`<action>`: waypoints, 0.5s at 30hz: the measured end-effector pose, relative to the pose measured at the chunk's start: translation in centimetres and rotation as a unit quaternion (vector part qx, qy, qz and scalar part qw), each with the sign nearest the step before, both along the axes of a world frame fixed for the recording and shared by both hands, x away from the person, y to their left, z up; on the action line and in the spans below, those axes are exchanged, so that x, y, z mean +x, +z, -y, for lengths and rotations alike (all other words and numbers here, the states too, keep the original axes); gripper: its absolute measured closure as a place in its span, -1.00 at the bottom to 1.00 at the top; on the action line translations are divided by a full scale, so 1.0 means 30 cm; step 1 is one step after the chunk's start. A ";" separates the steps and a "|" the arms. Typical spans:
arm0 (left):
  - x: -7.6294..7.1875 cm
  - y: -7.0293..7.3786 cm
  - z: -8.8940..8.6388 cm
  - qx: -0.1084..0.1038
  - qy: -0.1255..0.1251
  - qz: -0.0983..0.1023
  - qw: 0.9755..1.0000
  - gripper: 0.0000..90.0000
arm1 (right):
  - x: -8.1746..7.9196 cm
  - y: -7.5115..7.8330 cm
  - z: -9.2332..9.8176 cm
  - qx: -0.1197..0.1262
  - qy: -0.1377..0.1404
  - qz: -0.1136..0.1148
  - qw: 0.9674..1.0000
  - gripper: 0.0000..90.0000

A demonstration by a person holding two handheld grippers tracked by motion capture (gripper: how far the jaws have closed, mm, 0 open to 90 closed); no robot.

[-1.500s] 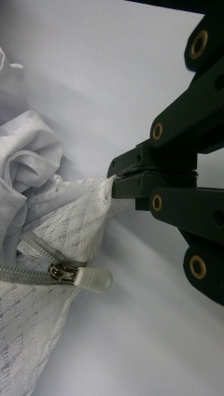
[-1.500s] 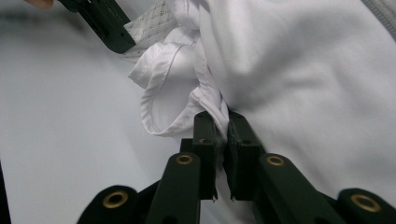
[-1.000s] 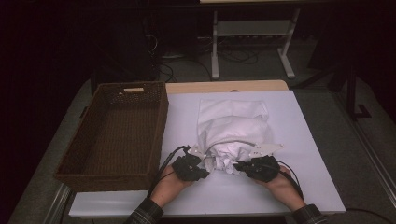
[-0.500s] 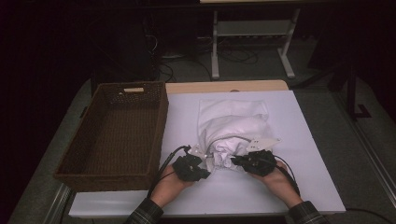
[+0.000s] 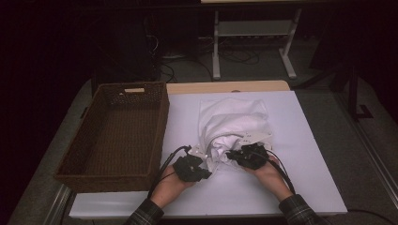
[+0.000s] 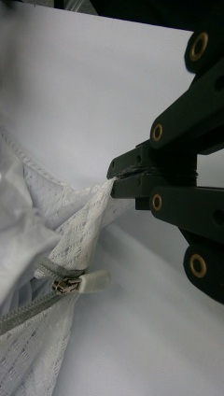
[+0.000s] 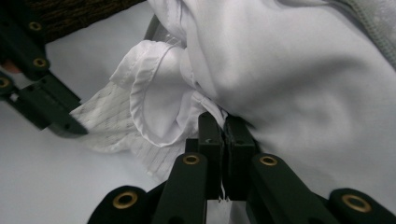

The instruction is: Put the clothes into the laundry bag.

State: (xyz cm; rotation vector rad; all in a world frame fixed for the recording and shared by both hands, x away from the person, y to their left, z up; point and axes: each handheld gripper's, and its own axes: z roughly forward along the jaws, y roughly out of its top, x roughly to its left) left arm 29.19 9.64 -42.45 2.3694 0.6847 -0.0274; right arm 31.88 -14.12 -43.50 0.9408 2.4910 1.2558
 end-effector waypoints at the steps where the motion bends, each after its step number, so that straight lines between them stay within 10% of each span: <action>1: 0.000 0.000 0.000 0.000 0.000 -0.001 1.000 0.99 | 0.006 -0.002 -0.004 0.001 -0.001 0.000 1.000 0.94; 15: 0.003 -0.007 -0.005 -0.004 -0.001 0.002 1.000 0.98 | 0.044 -0.020 -0.030 0.005 -0.009 -0.002 1.000 0.83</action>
